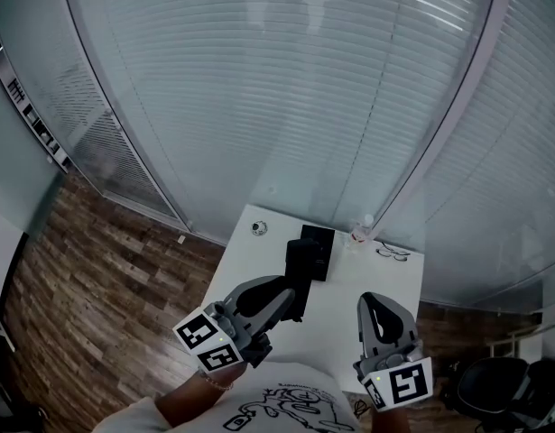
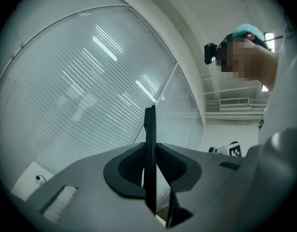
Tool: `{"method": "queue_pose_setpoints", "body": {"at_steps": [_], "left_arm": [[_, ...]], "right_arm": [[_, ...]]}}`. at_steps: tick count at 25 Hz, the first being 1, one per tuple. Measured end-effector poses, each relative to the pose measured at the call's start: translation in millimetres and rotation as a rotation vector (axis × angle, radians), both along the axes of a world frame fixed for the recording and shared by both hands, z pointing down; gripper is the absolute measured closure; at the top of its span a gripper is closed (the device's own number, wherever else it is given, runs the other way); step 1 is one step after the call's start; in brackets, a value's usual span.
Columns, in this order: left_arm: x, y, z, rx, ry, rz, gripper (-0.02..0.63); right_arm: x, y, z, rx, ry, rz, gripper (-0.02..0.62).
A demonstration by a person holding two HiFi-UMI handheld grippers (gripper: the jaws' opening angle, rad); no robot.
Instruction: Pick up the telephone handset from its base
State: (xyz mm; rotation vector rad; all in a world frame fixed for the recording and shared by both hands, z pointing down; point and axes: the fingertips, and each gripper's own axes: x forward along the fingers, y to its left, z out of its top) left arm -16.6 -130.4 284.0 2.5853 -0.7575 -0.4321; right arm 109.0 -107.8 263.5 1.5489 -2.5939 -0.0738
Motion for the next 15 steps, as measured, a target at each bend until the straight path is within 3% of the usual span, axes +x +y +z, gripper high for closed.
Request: {"method": "queue_pose_setpoints", "body": {"at_steps": [15], "left_arm": [[-13.0,4.4,-7.3,0.007,0.001,-0.002,0.540]], "right_arm": [[-7.9,3.7,-7.8,0.006,-0.005,0.012,0.589]]}}
